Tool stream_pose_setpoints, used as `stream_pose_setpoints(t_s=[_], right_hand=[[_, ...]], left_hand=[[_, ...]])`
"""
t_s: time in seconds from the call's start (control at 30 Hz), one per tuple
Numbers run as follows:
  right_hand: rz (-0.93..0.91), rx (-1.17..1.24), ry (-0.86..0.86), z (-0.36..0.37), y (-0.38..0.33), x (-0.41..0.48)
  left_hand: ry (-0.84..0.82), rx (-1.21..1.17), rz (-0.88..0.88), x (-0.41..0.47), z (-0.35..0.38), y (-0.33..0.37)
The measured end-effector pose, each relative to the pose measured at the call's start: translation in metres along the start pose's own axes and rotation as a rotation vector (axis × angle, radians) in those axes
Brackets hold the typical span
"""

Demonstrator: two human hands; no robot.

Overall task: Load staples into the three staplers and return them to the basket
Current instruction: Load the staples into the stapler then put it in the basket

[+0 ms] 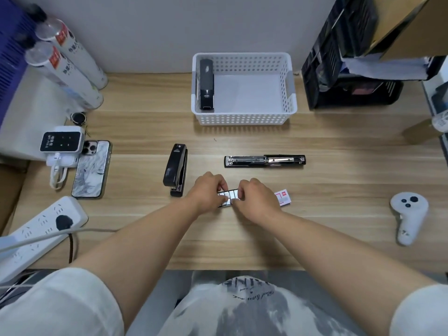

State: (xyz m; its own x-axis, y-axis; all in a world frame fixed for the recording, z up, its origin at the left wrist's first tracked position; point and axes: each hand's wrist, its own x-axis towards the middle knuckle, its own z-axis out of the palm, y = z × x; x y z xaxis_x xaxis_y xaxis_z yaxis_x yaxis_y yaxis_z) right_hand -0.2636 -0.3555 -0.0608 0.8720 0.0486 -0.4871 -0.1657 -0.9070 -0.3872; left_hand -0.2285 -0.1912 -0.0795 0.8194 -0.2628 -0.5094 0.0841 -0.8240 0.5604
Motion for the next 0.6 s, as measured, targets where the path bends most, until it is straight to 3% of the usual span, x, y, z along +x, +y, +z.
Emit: stream_pose_setpoints(t_s=[0.6], right_hand=[[0.118, 0.060, -0.026, -0.0024, -0.0067, 0.0026]], left_hand=[[0.000, 0.011, 0.024, 0.0045, 0.0034, -0.0063]])
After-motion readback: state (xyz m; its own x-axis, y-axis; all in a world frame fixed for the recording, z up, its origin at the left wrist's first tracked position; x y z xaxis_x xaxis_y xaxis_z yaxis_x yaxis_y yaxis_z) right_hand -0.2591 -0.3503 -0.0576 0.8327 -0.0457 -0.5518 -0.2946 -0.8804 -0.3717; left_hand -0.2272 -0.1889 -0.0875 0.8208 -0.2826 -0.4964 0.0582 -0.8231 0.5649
